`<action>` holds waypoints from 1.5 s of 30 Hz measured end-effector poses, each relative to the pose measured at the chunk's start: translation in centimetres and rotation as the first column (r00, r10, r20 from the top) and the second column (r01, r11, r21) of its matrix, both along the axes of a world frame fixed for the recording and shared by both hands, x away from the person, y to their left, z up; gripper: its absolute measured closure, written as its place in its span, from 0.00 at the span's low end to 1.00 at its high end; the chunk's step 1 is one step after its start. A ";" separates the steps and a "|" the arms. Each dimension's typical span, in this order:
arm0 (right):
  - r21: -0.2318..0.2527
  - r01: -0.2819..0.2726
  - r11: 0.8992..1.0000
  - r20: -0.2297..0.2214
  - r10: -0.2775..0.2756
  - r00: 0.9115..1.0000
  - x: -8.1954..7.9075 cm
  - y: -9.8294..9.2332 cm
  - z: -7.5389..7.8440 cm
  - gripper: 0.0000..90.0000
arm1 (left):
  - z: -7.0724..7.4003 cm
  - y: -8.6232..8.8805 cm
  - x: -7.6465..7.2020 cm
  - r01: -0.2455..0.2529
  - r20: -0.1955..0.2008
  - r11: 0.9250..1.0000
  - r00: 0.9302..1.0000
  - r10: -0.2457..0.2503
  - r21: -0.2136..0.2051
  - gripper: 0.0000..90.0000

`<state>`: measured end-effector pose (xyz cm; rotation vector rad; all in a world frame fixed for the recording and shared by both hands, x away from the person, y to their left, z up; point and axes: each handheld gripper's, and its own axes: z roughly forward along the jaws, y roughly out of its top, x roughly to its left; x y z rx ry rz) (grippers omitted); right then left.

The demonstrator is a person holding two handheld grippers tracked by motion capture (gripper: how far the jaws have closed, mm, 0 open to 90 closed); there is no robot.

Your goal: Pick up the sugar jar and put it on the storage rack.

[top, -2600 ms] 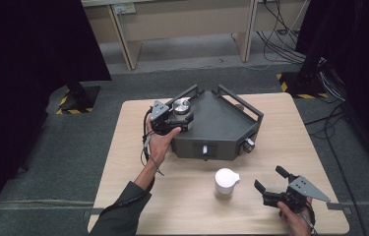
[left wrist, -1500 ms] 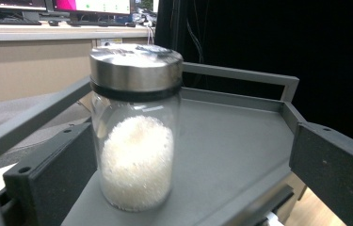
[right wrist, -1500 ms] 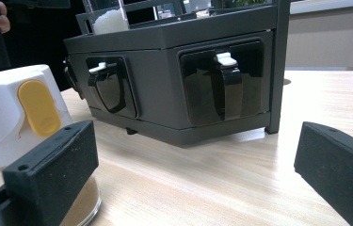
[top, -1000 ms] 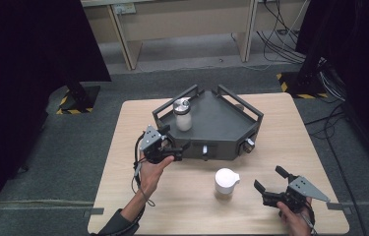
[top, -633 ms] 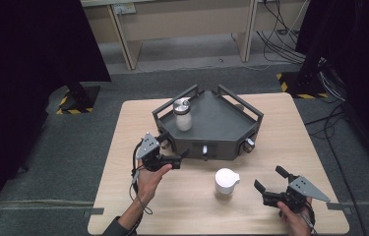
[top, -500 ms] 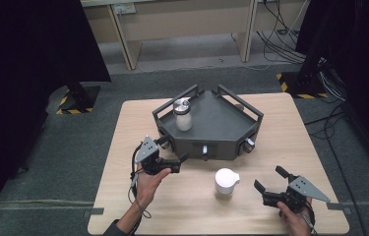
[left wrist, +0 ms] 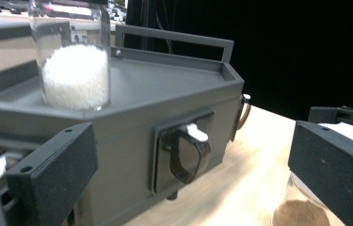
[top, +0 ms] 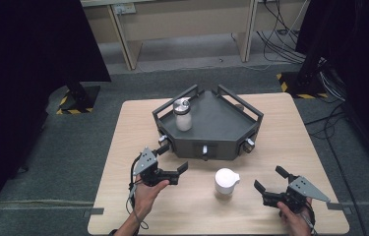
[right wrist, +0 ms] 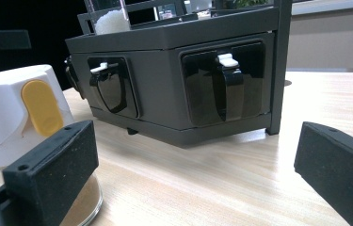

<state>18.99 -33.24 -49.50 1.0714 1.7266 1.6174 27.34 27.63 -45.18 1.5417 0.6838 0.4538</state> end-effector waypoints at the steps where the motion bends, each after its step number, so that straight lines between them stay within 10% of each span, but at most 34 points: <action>1: 0.000 0.000 1.000 0.000 0.000 1.000 0.0 0.0 0.0 0.00 | -0.2 0.1 -0.1 0.000 0.001 1.000 1.000 0.000 -0.001 0.01; 45: 0.016 0.011 1.000 0.009 -0.011 1.000 -0.9 -0.6 0.0 0.00 | -4.0 1.3 -1.6 0.016 -0.012 1.000 1.000 -0.015 0.013 0.01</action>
